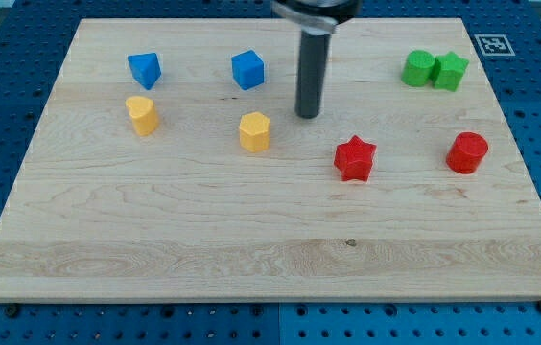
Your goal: Slide the yellow hexagon diagonally to the bottom right side of the yellow heart
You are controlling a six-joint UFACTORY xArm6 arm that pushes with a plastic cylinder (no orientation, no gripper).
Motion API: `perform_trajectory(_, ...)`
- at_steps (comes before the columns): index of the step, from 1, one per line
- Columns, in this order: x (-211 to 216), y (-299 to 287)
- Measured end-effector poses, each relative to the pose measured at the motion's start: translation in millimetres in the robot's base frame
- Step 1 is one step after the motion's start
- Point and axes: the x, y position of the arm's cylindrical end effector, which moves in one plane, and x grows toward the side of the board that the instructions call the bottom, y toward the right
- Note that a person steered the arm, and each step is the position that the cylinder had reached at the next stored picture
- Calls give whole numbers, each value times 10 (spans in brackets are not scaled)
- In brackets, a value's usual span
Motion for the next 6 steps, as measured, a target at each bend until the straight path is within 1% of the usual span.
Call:
perform_trajectory(1, -1, -95)
perform_trajectory(2, 45, 116)
perform_trajectory(3, 227, 99)
perform_trajectory(4, 444, -74)
perform_trajectory(5, 537, -645)
perform_trajectory(6, 537, -1207)
